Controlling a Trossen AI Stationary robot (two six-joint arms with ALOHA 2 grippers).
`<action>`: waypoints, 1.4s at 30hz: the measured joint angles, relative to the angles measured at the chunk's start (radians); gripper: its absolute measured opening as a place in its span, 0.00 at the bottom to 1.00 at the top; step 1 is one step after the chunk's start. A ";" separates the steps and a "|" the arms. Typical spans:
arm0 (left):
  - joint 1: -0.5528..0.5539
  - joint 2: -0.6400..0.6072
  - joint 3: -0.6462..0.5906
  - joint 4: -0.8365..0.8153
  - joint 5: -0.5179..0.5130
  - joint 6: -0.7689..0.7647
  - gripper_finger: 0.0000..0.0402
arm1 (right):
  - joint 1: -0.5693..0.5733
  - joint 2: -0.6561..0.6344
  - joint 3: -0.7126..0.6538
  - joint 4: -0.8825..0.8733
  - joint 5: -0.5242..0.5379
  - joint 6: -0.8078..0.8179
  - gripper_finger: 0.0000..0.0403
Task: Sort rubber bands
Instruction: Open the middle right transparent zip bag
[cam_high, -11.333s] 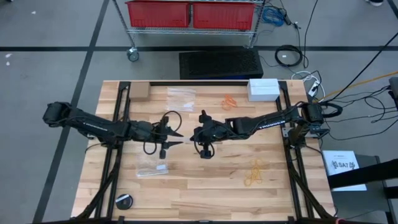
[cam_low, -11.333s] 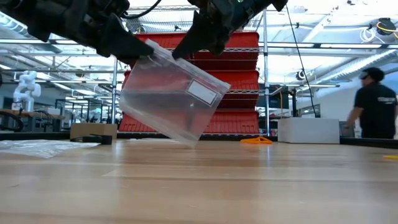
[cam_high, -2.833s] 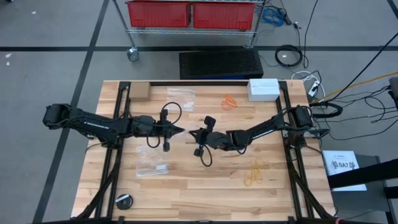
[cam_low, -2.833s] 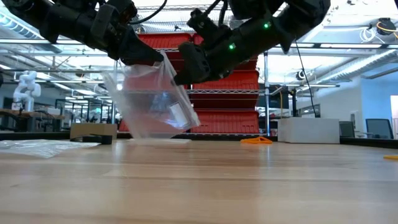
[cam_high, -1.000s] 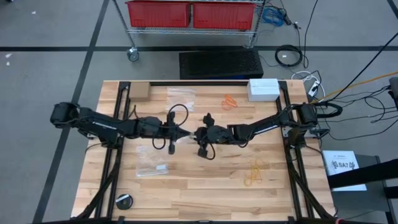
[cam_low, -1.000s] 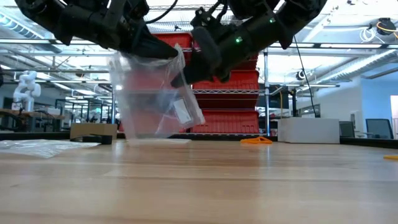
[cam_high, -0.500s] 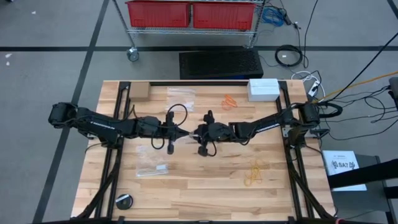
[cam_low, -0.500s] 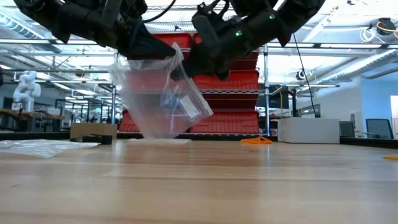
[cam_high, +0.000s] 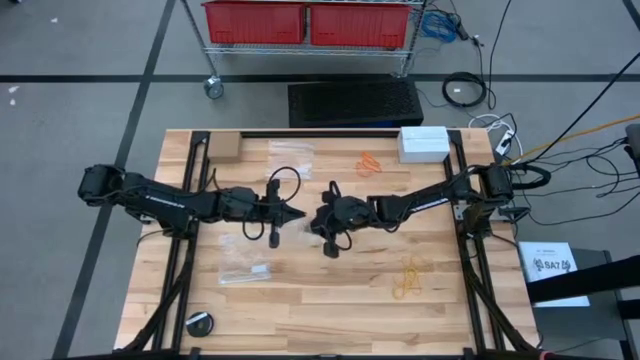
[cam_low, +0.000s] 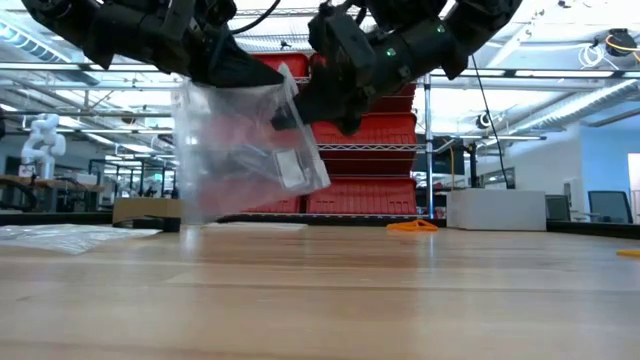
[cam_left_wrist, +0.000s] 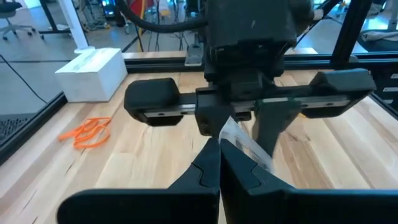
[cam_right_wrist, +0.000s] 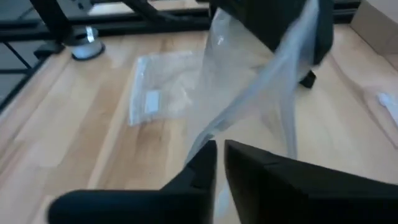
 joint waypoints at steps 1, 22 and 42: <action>0.000 -0.005 0.000 -0.005 0.000 0.000 0.00 | 0.002 0.000 0.000 -0.014 0.013 -0.002 0.02; -0.011 -0.009 -0.001 -0.018 -0.003 0.000 0.00 | -0.027 0.021 0.000 0.105 0.093 0.084 0.24; -0.011 -0.024 -0.002 -0.090 -0.011 0.008 0.00 | -0.025 -0.003 -0.001 -0.005 0.054 0.106 0.15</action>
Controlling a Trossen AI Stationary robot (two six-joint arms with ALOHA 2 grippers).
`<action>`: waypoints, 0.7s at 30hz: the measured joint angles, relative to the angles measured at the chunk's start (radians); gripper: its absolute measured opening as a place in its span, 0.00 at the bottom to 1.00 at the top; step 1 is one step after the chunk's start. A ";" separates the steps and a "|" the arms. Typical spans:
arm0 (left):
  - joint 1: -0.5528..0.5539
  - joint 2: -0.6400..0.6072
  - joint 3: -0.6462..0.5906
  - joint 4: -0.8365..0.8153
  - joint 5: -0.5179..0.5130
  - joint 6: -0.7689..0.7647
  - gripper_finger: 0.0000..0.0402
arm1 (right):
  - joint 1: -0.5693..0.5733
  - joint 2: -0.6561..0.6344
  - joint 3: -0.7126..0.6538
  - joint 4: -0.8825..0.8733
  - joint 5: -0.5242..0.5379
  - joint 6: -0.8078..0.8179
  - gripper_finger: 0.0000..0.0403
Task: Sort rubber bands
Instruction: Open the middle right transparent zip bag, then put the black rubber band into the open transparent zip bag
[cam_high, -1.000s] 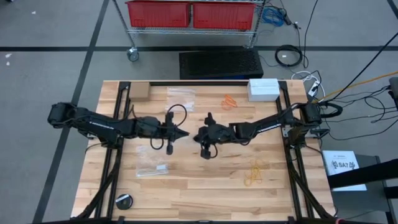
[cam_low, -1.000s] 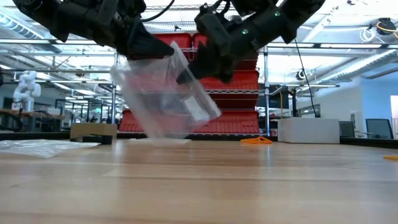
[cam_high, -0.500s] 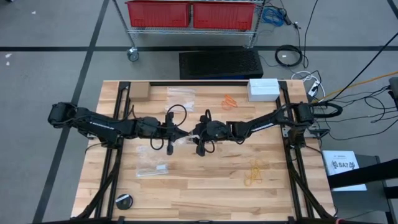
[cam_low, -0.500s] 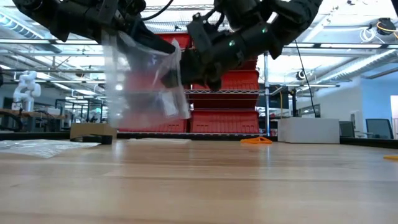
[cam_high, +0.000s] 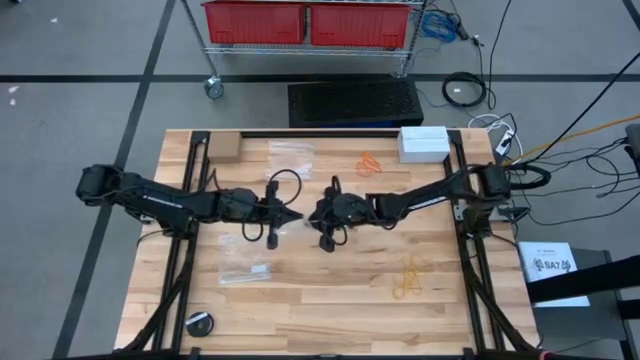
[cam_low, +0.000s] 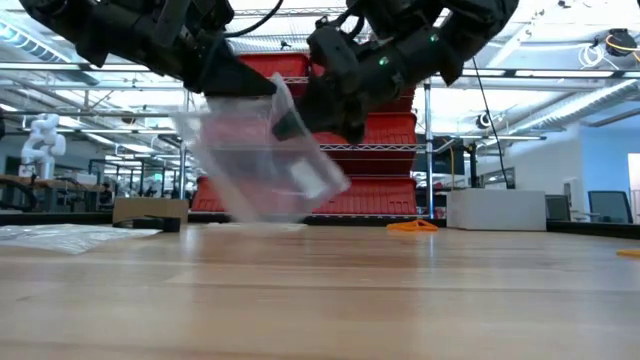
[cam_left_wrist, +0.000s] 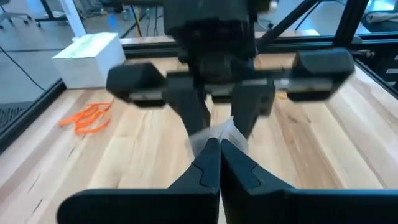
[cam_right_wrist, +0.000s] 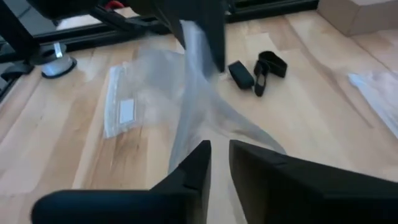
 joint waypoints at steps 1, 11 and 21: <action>0.000 -0.002 0.000 -0.006 0.000 0.001 0.00 | 0.000 -0.015 0.000 -0.023 0.001 0.000 0.17; 0.000 -0.081 0.000 -0.143 -0.107 0.019 0.00 | 0.000 -0.201 0.000 -0.239 0.069 -0.013 0.32; 0.046 -0.103 0.000 -0.191 -0.207 0.054 0.00 | 0.042 -0.259 0.002 -0.255 0.093 -0.057 0.38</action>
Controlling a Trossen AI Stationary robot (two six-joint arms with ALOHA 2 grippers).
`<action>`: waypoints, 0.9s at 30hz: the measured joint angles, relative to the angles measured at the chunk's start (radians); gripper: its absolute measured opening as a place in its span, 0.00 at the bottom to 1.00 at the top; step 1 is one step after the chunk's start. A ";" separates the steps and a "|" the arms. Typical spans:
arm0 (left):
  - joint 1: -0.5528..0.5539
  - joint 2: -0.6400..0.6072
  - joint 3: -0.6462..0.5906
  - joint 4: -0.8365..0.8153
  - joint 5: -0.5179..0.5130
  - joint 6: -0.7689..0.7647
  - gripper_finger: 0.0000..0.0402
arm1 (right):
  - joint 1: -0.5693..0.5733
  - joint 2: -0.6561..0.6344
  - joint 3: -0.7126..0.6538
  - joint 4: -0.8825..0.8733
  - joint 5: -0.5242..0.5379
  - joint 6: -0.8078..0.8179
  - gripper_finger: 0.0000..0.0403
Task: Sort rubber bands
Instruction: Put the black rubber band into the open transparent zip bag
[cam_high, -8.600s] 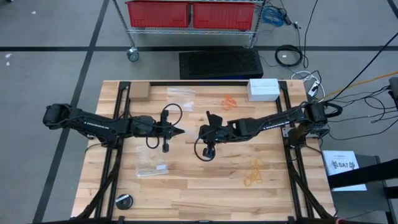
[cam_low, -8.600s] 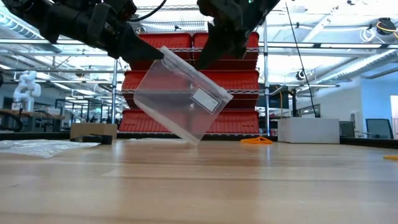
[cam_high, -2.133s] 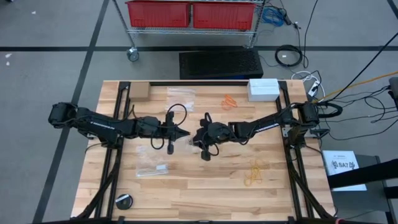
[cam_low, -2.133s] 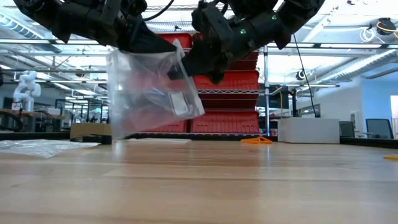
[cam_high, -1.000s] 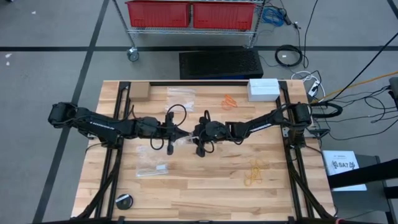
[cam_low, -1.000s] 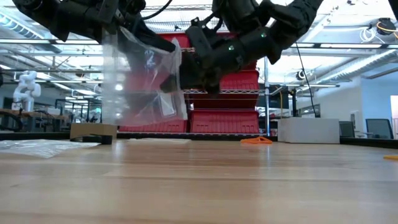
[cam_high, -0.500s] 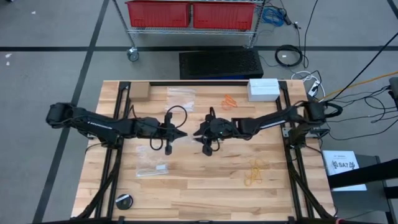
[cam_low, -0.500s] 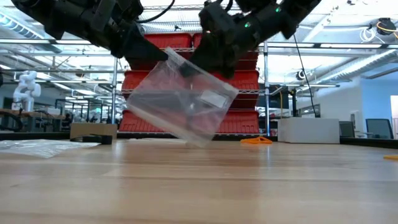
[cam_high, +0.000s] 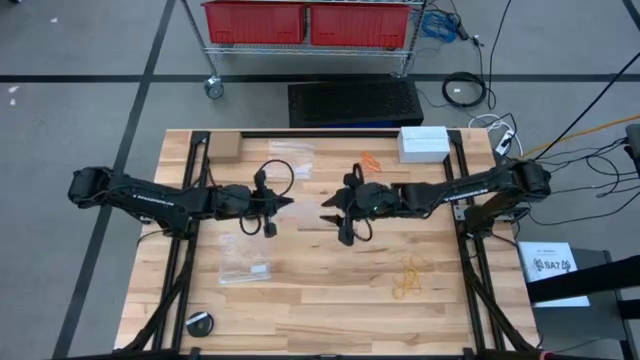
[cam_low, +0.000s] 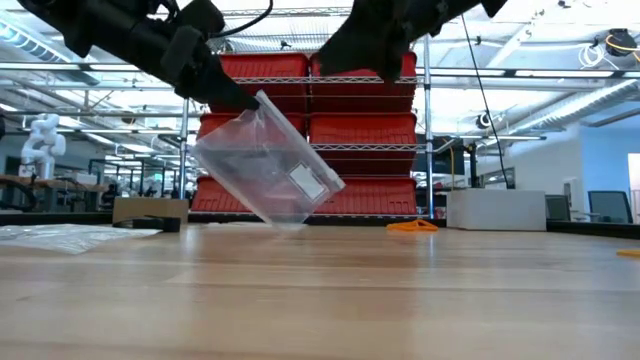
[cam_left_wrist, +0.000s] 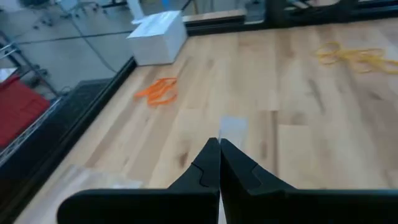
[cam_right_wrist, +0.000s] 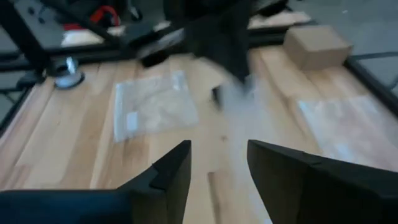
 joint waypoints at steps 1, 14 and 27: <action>0.011 -0.008 0.000 -0.012 0.000 0.006 0.00 | 0.008 0.023 0.000 0.017 -0.001 0.000 0.38; 0.123 -0.279 0.000 -0.175 -0.027 0.027 0.00 | 0.002 0.462 0.154 0.388 -0.021 0.009 0.38; 0.200 -0.515 0.000 -0.317 -0.049 0.044 0.00 | -0.123 0.778 0.469 0.400 -0.077 0.023 0.38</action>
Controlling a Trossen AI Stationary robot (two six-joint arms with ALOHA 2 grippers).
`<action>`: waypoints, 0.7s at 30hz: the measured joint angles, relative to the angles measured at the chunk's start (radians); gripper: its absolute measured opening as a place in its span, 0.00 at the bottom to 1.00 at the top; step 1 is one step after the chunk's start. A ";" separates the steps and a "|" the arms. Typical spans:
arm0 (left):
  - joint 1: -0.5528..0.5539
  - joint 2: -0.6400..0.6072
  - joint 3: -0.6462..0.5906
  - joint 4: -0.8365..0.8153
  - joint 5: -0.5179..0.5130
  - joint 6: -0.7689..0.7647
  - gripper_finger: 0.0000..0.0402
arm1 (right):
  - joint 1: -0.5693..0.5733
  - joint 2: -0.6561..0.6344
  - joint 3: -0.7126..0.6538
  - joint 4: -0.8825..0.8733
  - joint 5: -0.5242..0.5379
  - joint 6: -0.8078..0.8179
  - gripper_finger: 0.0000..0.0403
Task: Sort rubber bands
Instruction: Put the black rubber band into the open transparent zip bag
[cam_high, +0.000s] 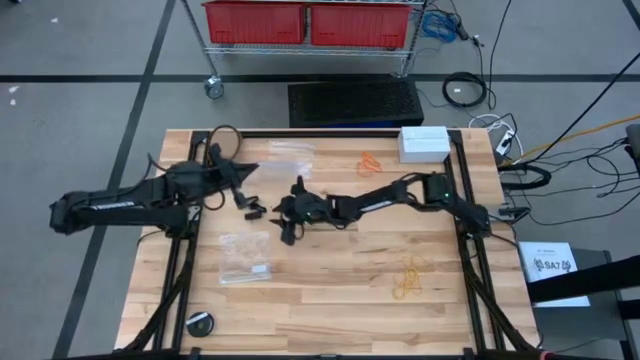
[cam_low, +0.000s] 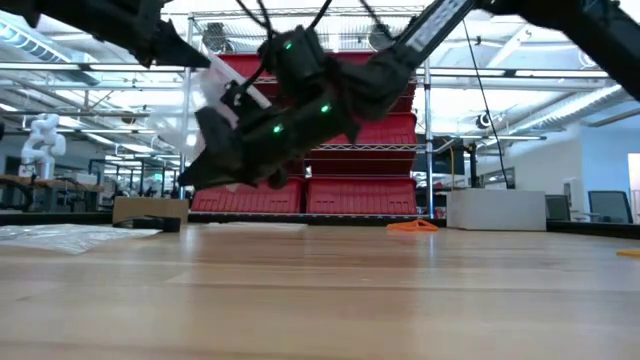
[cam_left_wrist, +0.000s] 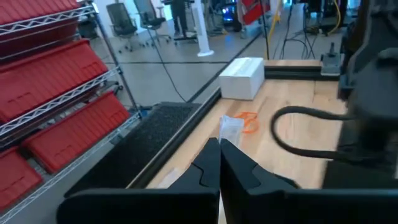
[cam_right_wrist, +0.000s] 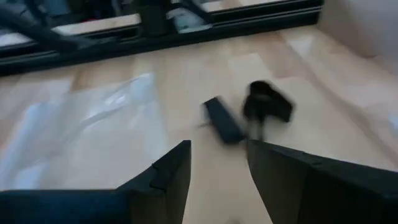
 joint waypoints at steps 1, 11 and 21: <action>0.003 -0.006 0.000 -0.008 0.000 0.000 0.00 | -0.009 0.012 0.015 0.002 -0.002 -0.003 0.38; 0.004 -0.009 0.000 -0.032 0.000 -0.001 0.00 | -0.035 0.164 0.199 -0.072 -0.028 -0.020 0.42; 0.004 -0.010 0.000 -0.051 0.000 -0.002 0.00 | -0.053 0.231 0.294 -0.171 -0.017 -0.014 0.24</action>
